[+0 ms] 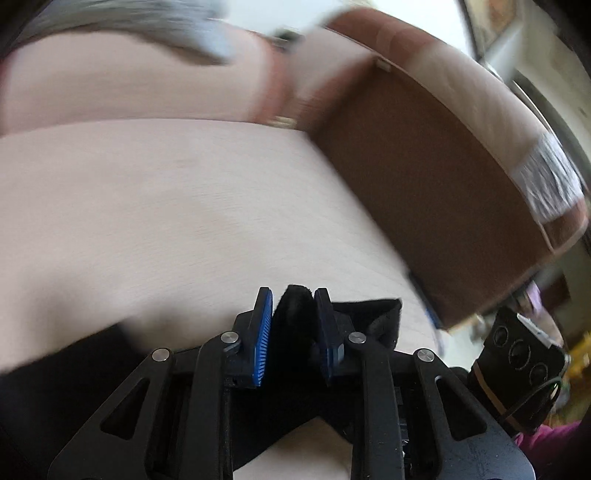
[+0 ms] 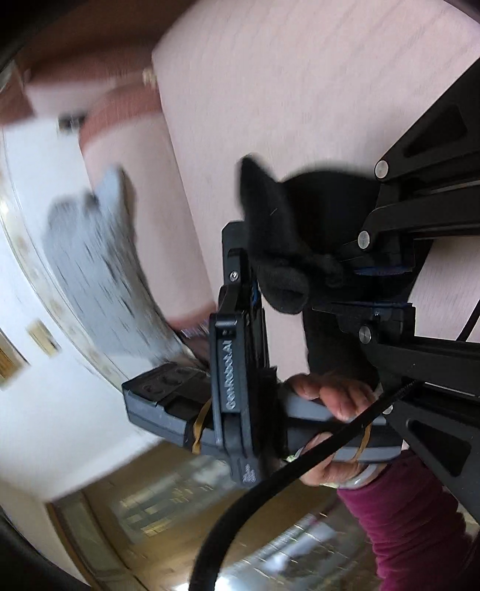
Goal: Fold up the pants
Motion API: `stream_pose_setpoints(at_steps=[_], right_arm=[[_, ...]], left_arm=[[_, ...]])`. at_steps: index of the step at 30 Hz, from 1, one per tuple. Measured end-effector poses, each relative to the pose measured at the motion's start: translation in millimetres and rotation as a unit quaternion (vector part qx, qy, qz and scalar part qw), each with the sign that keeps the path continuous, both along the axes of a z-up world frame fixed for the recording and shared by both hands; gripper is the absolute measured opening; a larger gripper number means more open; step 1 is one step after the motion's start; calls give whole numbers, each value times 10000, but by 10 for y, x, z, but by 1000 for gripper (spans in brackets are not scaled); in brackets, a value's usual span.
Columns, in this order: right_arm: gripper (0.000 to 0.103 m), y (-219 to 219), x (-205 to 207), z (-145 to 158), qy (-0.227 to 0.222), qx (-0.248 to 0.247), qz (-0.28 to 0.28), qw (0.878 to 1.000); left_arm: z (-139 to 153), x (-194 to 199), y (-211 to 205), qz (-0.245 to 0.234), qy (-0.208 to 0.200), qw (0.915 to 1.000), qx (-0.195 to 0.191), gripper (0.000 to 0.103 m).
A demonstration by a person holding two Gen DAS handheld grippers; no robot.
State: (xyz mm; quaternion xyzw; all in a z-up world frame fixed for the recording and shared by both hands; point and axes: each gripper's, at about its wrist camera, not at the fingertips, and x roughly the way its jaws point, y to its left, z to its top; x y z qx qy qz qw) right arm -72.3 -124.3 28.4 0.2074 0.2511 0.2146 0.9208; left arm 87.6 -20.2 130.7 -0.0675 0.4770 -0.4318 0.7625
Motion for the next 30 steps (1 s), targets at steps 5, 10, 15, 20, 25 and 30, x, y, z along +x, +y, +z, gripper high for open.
stream_pose_setpoints(at_steps=[5, 10, 15, 20, 25, 30], right_arm=[[17, 722, 598, -524, 1187, -96, 824, 9895], [20, 503, 421, -357, 1049, 342, 938, 9895], [21, -23, 228, -207, 826, 386, 181, 9957], [21, 56, 432, -237, 912, 200, 118, 9956], [21, 1, 525, -526, 1237, 119, -147, 9921], [21, 20, 514, -348, 1107, 89, -181, 9937]], left_arm=[[-361, 107, 903, 972, 535, 9931, 380, 46], [-529, -73, 1258, 1290, 807, 9881, 241, 56], [-585, -239, 1087, 1152, 873, 9892, 228, 59], [-677, -333, 849, 1126, 1000, 9881, 300, 59], [-813, -380, 636, 1369, 958, 9846, 514, 59], [-738, -370, 344, 1049, 620, 9901, 704, 27]])
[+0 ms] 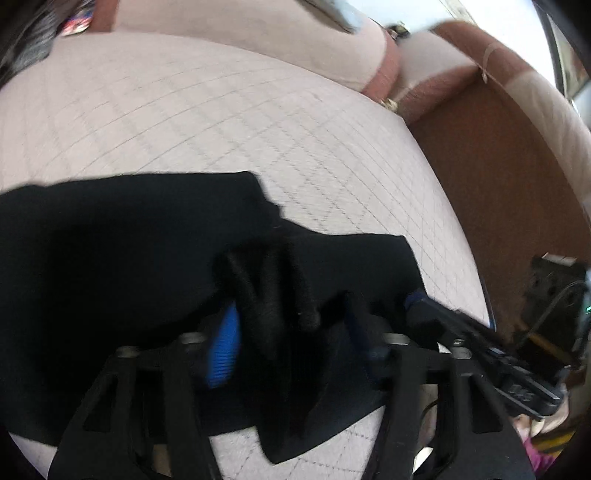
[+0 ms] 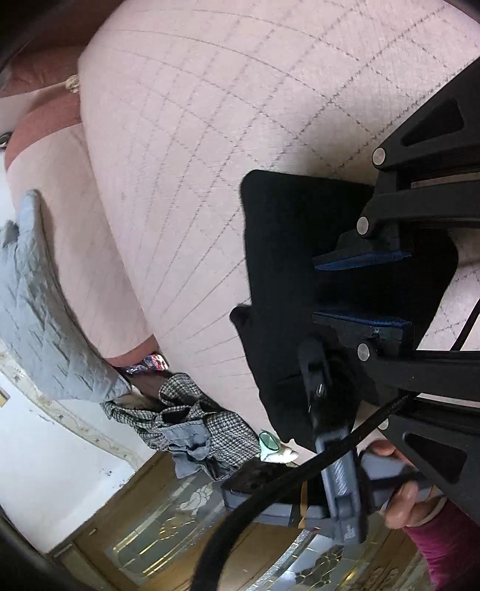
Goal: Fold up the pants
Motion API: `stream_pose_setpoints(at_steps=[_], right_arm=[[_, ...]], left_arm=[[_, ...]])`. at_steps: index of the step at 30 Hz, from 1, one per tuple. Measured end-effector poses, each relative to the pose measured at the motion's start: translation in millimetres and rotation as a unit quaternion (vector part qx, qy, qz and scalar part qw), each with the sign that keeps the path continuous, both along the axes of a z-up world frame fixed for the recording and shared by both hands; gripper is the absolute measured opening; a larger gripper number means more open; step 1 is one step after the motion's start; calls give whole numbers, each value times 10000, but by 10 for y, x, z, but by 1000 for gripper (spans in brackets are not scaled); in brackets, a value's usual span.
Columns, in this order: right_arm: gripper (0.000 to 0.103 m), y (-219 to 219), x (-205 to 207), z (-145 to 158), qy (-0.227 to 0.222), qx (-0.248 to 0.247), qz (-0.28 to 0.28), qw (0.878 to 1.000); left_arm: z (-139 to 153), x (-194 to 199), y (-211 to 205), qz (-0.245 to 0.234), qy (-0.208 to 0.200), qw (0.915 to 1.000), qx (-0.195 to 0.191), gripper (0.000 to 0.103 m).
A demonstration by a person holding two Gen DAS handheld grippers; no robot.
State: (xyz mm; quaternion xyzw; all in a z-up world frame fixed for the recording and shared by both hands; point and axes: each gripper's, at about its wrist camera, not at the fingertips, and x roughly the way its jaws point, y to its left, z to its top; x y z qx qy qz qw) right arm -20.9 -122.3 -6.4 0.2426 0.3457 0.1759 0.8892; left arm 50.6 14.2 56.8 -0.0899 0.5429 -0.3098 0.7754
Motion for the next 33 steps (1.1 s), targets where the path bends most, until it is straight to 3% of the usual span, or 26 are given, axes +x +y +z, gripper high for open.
stream_pose_setpoints(at_steps=[1, 7, 12, 15, 18, 22, 25, 30, 33], right_arm=[[21, 4, -18, 46, -77, 8, 15, 10000], [21, 165, -73, 210, -427, -145, 220, 9987], [21, 548, 278, -254, 169, -670, 531, 9962], [21, 619, 221, -133, -9, -933, 555, 9941], [21, 621, 207, 12, -151, -946, 543, 9939], [22, 644, 232, 118, -268, -838, 481, 9950], [33, 706, 253, 65, -164, -851, 532, 9948], [35, 947, 362, -133, 75, -1251, 688, 9897], [35, 975, 343, -39, 16, -1214, 687, 9902]], left_arm=[[36, 19, -19, -75, 21, 10000, 11, 17], [329, 103, 210, 67, -420, 9991, -86, 16], [-6, 115, 288, 243, -162, 9987, 414, 16], [-1, 42, 382, 343, -225, 9988, 271, 17], [110, -38, 453, 524, -359, 9966, 521, 18], [251, -198, 588, 851, -734, 9897, 891, 18], [341, -336, 770, 1193, -1013, 9810, 1144, 18], [407, -495, 946, 1596, -1330, 9663, 1522, 18], [440, -529, 1047, 1787, -1519, 9584, 1628, 18]])
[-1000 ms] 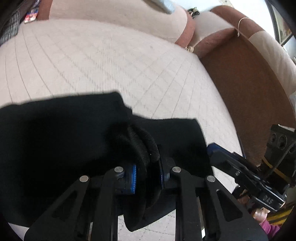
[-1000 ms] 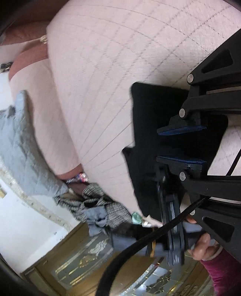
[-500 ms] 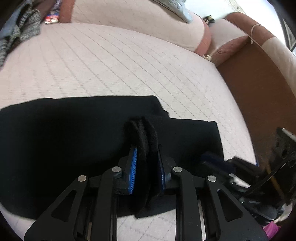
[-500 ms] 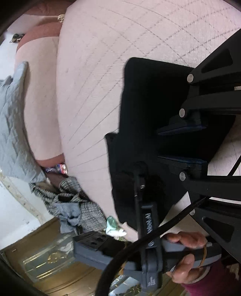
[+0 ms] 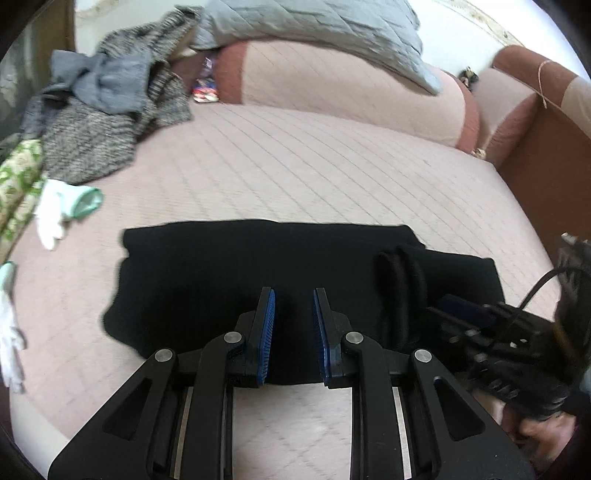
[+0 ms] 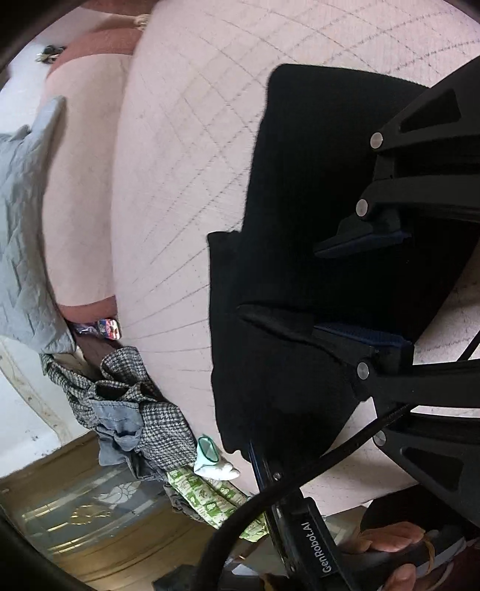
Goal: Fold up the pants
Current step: 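Grasp the folded black pants edge with the right tool and lift it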
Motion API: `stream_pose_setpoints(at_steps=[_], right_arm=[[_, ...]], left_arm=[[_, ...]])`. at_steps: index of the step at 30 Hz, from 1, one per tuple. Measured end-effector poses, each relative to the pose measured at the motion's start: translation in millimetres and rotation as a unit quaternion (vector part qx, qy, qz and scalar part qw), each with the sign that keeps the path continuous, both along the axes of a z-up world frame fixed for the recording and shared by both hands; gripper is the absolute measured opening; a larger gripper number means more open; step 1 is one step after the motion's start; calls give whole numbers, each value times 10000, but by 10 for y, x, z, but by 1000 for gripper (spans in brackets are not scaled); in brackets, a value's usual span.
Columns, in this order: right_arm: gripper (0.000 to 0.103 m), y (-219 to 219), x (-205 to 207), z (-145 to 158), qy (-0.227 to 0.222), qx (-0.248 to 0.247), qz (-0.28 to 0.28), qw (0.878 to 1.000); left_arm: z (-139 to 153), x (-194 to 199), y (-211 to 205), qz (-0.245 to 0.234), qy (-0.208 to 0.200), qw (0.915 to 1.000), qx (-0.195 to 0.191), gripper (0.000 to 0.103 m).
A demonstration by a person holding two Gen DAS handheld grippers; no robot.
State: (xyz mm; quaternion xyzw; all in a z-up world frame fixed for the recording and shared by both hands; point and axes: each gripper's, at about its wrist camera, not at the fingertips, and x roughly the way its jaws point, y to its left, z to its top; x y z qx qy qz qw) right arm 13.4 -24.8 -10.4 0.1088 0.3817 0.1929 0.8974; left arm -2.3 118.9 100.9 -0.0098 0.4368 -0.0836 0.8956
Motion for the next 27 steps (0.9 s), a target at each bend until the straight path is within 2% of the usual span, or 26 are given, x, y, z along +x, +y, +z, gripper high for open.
stream_pose_setpoints(at_steps=[2, 5, 6, 8, 11, 13, 15, 17, 21, 22, 25, 27], right_arm=[[35, 4, -30, 102, -81, 161, -6, 9998], [38, 100, -74, 256, -312, 110, 86, 9994], [39, 144, -83, 300, -371, 111, 151, 9991], [48, 233, -95, 358, -452, 101, 270, 9986], [48, 408, -66, 403, -506, 15, 445, 9977], [48, 507, -8, 406, -476, -43, 560, 9973], [48, 613, 60, 420, -486, -96, 673, 9965], [50, 753, 152, 434, -535, -154, 848, 9948], [55, 1071, 427, 434, -513, -422, 1232, 9901], [55, 1140, 490, 432, -487, -466, 1314, 9890], [55, 1414, 730, 426, -420, -684, 1611, 9837], [55, 1625, 891, 438, -373, -792, 1873, 9784]], left_arm=[[17, -15, 112, 169, -77, 9998, -75, 18], [31, -49, 239, 350, -104, 9992, -192, 18], [38, -63, 280, 403, -117, 9989, -195, 18], [56, -95, 328, 488, -175, 9986, -135, 18], [75, -134, 395, 538, -218, 9983, -42, 18], [62, -156, 496, 602, -112, 9980, -175, 18], [15, -173, 669, 792, 45, 9956, -504, 18], [-72, -180, 864, 1069, 266, 9905, -829, 18], [-276, -170, 1192, 1602, 637, 9748, -1417, 18], [-320, -179, 1252, 1718, 665, 9710, -1521, 21], [-382, -180, 1389, 2003, 663, 9608, -1799, 47], [-408, -173, 1484, 2174, 588, 9518, -2082, 48]])
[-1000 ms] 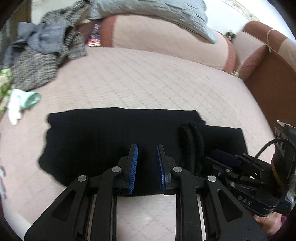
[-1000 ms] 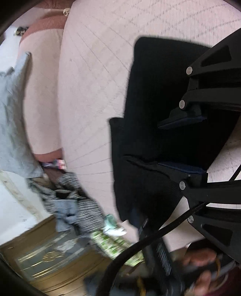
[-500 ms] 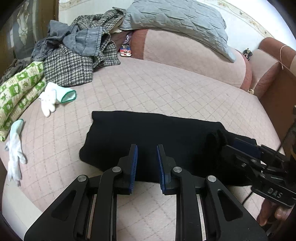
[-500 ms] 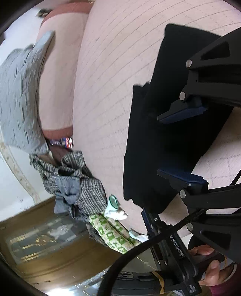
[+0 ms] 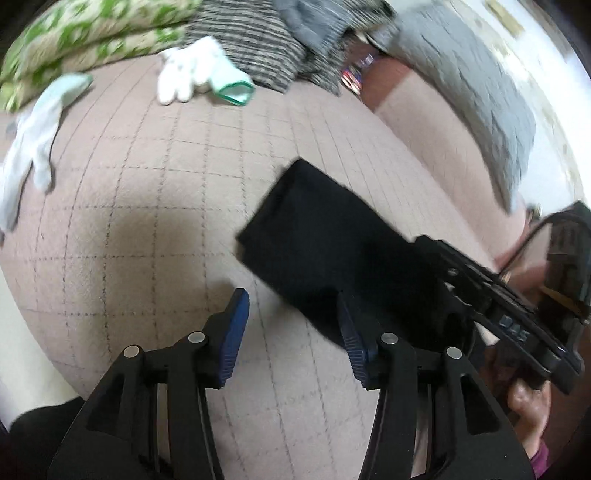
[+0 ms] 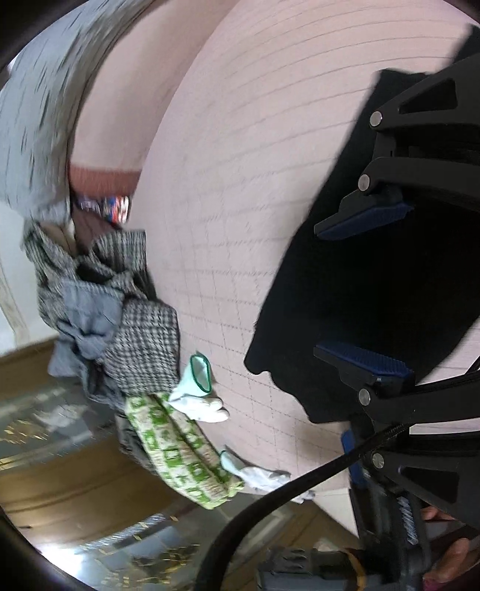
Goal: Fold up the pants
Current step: 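Grasp the folded black pants edge with the right tool and lift it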
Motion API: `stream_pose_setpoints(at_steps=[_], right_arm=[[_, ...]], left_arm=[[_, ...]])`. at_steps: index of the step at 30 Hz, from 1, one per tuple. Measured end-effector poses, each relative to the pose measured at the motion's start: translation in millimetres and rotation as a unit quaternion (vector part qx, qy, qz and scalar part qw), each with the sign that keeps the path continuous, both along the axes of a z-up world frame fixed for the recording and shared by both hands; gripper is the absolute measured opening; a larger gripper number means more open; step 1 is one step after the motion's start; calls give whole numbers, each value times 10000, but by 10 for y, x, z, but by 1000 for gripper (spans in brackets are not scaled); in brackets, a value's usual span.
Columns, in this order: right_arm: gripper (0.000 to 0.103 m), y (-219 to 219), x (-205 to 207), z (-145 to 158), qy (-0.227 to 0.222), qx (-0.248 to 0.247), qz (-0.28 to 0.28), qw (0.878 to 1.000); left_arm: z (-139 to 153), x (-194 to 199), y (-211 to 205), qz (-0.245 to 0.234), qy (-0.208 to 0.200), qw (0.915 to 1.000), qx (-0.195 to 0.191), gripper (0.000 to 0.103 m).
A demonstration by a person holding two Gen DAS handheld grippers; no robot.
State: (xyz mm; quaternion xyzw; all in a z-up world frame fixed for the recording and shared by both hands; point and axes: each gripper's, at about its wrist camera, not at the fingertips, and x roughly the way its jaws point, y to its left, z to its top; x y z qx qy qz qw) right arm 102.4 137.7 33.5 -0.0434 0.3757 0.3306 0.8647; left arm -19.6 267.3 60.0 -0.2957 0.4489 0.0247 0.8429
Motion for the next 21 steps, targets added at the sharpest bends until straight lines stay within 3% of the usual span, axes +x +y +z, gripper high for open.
stream_pose_setpoints(at_steps=[2, 6, 10, 13, 16, 18, 19, 20, 21], right_arm=[[56, 170, 122, -10, 75, -84, 236, 9997], [58, 473, 428, -96, 201, -347, 572, 9976], [59, 703, 651, -256, 624, -489, 923, 9926], [59, 844, 693, -354, 732, -577, 1161, 9889], [31, 850, 666, -341, 624, -362, 1198, 9902], [23, 800, 607, -283, 534, -205, 1122, 9920], [18, 736, 559, -230, 462, -70, 1089, 9930], [16, 673, 522, -177, 421, 69, 1056, 9935], [15, 560, 465, -84, 352, 288, 968, 9943]], left_arm=[[-37, 38, 40, 71, 25, 9998, -194, 51], [-123, 122, 7, 3, 156, 9996, -223, 52], [-150, 204, -12, -36, 50, 9991, -413, 71], [-174, 249, -10, -94, -147, 9989, -442, 80], [-195, 301, -39, -333, -358, 9976, -490, 92], [-175, 330, -51, -395, -347, 9977, -437, 92], [-163, 334, -51, -411, -366, 9975, -440, 86], [-148, 326, -48, -430, -433, 9969, -502, 59], [-146, 323, -60, -515, -443, 9958, -611, 43]])
